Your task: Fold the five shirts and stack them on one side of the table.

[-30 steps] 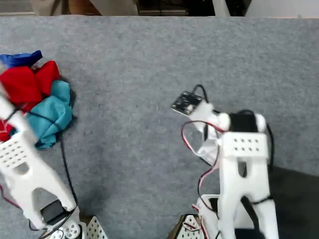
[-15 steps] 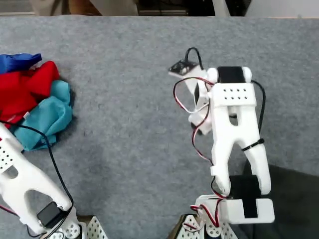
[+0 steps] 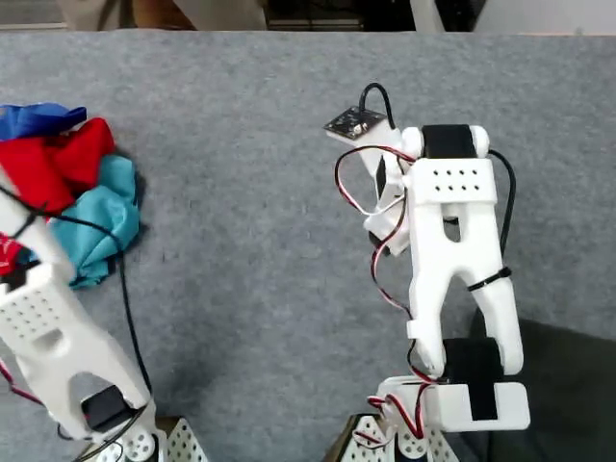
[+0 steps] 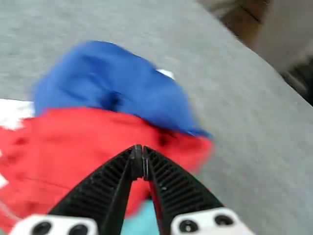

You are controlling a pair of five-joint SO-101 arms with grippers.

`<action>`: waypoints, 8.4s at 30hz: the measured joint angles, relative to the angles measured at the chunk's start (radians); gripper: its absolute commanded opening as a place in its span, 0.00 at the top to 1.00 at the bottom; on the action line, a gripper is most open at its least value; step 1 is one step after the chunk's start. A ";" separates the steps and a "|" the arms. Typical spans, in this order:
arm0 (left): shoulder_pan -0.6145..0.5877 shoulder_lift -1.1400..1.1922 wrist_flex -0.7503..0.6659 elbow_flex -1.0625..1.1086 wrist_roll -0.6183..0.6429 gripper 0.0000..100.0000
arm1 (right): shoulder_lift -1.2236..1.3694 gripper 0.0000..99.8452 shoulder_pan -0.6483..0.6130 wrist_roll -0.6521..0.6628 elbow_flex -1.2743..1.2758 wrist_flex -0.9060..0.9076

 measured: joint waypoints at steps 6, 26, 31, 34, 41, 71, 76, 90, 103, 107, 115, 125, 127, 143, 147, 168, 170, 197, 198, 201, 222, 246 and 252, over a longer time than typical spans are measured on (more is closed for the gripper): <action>0.235 -0.311 0.000 0.400 0.003 0.98 | 0.000 0.99 0.000 0.000 0.000 0.000; -0.423 -0.235 -0.713 1.097 -0.261 0.83 | 0.000 0.99 0.021 -0.005 0.086 -0.057; -0.347 -0.178 -0.729 1.100 -0.261 0.98 | 0.000 0.99 0.012 -0.005 0.086 -0.057; -0.308 -0.176 -0.700 1.069 -0.261 0.98 | 0.000 0.99 0.011 -0.005 0.086 -0.057; -0.279 -0.196 -0.433 0.799 -0.189 0.98 | 0.000 0.99 0.009 -0.005 0.086 -0.057; 0.140 -0.508 -0.040 0.669 -0.129 0.78 | 0.000 0.99 0.121 -0.005 0.212 -0.170; -0.212 -0.423 -0.258 0.859 -0.215 0.78 | 0.003 0.99 0.121 -0.005 0.212 -0.183; -0.281 -0.298 -0.408 1.022 -0.287 0.98 | 0.003 0.99 0.121 -0.005 0.273 -0.189; 0.364 -0.730 -0.018 0.827 -0.273 0.98 | 0.003 0.99 0.121 -0.005 0.282 -0.189; 0.632 -0.845 -0.005 0.925 -0.273 0.98 | 0.003 0.99 0.121 -0.005 0.282 -0.192; 0.634 -0.872 -0.044 1.154 -0.267 0.98 | 0.003 0.99 0.121 -0.005 0.285 -0.209; 0.918 -0.899 -0.064 1.088 -0.153 0.98 | 0.009 0.99 0.121 -0.005 0.285 -0.275; 1.020 -0.899 -0.069 1.088 -0.143 0.98 | 0.009 0.99 0.121 -0.005 0.285 -0.285; 0.976 -0.937 -0.009 1.158 0.043 0.69 | 0.009 0.68 0.121 -0.005 0.285 -0.373; 0.760 -0.968 -0.009 1.165 0.083 0.69 | 0.009 0.66 0.114 -0.005 0.285 -0.379; 0.021 -1.096 -0.084 1.439 -0.060 0.69 | 0.601 0.90 -0.476 0.084 -0.138 -0.256; -0.014 -1.096 -0.124 1.485 -0.058 0.69 | 0.700 0.99 -0.471 0.081 -0.245 -0.233; 0.166 -1.094 -0.663 1.992 -0.060 0.77 | 0.991 0.98 0.035 -0.440 -0.852 -0.571; 0.172 -1.094 -0.712 2.027 -0.060 0.77 | 0.991 0.98 0.049 -0.456 -0.859 -0.571; 0.178 -1.089 -0.867 2.131 -0.060 0.78 | 0.991 0.98 0.074 -0.488 -0.861 -0.574; -0.104 -0.345 -0.921 1.660 -0.060 0.98 | 0.991 0.98 0.080 -0.502 -0.861 -0.574; 0.068 -0.213 -0.353 0.967 -0.005 0.87 | 0.991 0.97 0.080 -0.502 -0.861 -0.588; 0.204 -0.215 -0.157 0.770 0.129 0.74 | 0.991 0.97 0.080 -0.502 -0.861 -0.588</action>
